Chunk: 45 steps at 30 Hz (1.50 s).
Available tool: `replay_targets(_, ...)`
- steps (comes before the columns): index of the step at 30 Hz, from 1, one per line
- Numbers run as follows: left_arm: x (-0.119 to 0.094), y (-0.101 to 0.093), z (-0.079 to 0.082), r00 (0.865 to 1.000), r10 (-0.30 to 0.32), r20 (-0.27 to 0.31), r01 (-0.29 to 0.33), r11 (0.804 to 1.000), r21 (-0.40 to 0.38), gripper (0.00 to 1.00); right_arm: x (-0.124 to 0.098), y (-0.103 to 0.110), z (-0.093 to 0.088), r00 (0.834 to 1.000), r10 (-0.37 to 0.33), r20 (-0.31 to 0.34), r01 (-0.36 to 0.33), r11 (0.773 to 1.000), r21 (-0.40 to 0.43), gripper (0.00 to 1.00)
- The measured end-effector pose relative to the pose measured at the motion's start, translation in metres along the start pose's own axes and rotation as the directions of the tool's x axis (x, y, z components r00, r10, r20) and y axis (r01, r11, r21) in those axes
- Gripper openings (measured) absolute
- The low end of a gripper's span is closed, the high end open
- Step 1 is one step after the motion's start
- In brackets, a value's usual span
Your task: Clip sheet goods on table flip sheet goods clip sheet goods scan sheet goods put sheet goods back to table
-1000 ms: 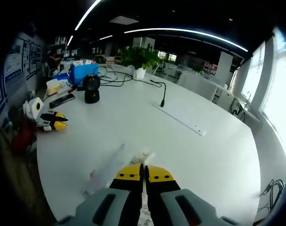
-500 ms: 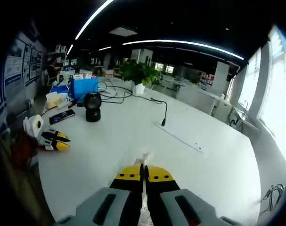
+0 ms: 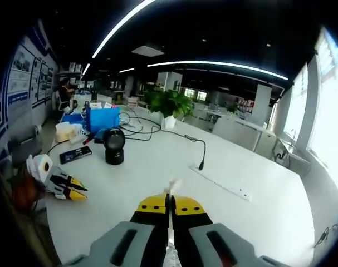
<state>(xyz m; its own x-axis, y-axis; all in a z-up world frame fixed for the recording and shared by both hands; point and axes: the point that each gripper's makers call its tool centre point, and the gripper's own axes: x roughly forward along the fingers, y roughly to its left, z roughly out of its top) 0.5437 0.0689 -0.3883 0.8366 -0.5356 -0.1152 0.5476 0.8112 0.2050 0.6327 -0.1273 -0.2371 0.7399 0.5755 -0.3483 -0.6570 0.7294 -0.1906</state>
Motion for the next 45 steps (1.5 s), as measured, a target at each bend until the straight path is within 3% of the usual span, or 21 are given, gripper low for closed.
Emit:
replay_targets(8,0.0,-0.001,-0.001,1.0,-0.001,-0.004,0.001,1.0,0.007,0.04,0.014,0.002,0.017,0.998,-0.039,0.042,0.038,0.999,0.022,0.0)
replay_targets(18,-0.001,0.001,0.001,1.0,0.003,0.003,-0.003,1.0,-0.01,0.04,0.032,0.007,0.032,0.995,-0.082,0.064,0.082,0.997,-0.009,0.0)
replay_targets(37,0.001,0.008,0.004,1.0,0.022,0.02,-0.021,0.999,-0.05,0.04,0.091,0.017,0.051,0.978,-0.167,0.122,0.163,0.986,0.047,0.0)
replay_targets(45,0.001,0.008,0.005,0.999,0.015,0.031,-0.013,0.998,-0.059,0.04,0.115,0.028,0.062,0.969,-0.199,0.148,0.197,0.98,0.029,0.0)
